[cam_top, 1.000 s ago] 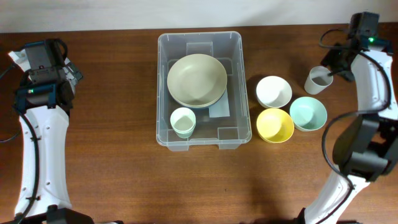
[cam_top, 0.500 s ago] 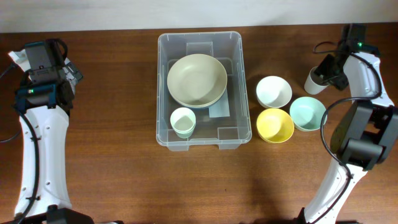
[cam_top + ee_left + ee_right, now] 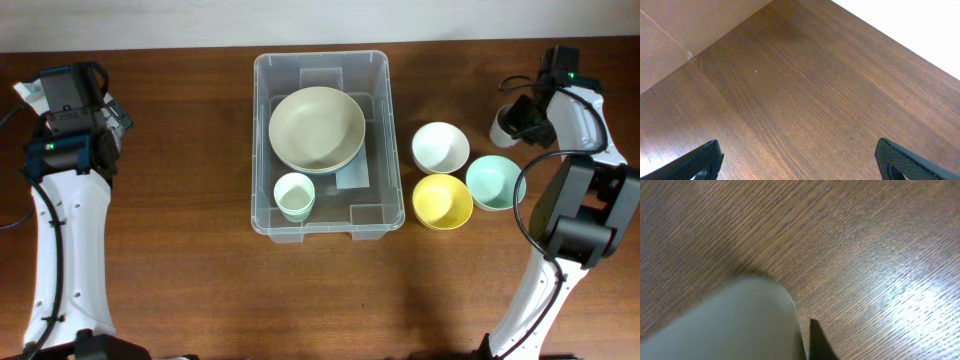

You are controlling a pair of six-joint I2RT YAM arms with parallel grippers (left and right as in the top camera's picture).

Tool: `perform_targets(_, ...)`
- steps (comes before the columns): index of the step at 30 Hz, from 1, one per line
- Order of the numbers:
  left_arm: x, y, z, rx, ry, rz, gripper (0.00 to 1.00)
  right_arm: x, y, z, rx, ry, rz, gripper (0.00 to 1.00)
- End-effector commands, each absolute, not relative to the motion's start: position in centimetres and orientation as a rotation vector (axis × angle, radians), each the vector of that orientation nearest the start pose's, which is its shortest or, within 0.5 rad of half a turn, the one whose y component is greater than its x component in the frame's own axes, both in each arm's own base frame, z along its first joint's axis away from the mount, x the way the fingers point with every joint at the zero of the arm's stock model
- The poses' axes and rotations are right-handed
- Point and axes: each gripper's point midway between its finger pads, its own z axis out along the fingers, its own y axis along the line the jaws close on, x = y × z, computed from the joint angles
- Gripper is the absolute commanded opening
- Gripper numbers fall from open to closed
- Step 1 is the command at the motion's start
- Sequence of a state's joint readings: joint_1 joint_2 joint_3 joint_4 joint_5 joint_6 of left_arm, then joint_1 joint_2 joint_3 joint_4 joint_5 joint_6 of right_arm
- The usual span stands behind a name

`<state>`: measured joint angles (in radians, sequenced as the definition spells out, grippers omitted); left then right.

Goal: Pack container
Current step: 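Grasp the grey cup's rim with the right gripper, then carry the grey cup into the container and stack it on the cups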

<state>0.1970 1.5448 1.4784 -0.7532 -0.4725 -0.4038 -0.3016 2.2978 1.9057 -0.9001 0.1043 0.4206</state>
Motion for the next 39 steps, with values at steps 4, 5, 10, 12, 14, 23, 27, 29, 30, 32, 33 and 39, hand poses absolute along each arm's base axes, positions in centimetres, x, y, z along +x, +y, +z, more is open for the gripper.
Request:
perform_targets(4,39.2,16.2,26.1,-0.895,2.129,0.479,0.99,48.4,-17.4,3.5,1.050,2.655,-0.127,0.04)
perform_targets(5,39.2,16.2,26.1,-0.894,2.129,0.479,0.99,48.4,-17.6,3.6,1.052,2.652,-0.127,0.04)
perform_targets(10,39.2,16.2,26.1,-0.894,2.129,0.478,0.99,49.8,-18.5,6.7,0.976,2.596,-0.076,0.04)
perform_targets(12,39.2,16.2,26.1,-0.894,2.129,0.478,0.99,50.2,-18.6,8.8,0.936,2.574,-0.051,0.04)
perform_targets(14,39.2,16.2,26.1,-0.894,2.129,0.479,0.99,50.5,-18.7,11.6,0.894,2.548,-0.041,0.04)
perform_targets(23,39.2,16.2,26.1,-0.894,2.129,0.478,0.99,49.8,-13.4,22.3,0.583,2.519,0.098,0.04)
perform_targets(27,39.2,16.2,26.1,-0.894,2.129,0.478,0.99,48.6,-8.4,25.1,0.438,2.540,0.145,0.04)
perform_targets(29,39.2,16.2,26.1,-0.894,2.129,0.479,0.99,48.1,-5.4,26.1,0.361,2.553,0.166,0.04)
perform_targets(30,39.2,16.2,26.1,-0.895,2.129,0.479,0.99,47.8,-3.9,26.4,0.321,2.560,0.177,0.04)
perform_targets(32,39.2,16.2,26.1,-0.894,2.129,0.478,1.00,47.2,0.0,27.0,0.206,2.578,0.203,0.04)
perform_targets(33,39.2,16.2,26.1,-0.894,2.129,0.479,1.00,46.9,1.5,27.1,0.158,2.587,0.212,0.04)
perform_targets(39,39.2,16.2,26.1,-0.894,2.129,0.478,0.99,43.8,12.0,25.7,-0.167,2.691,0.265,0.04)
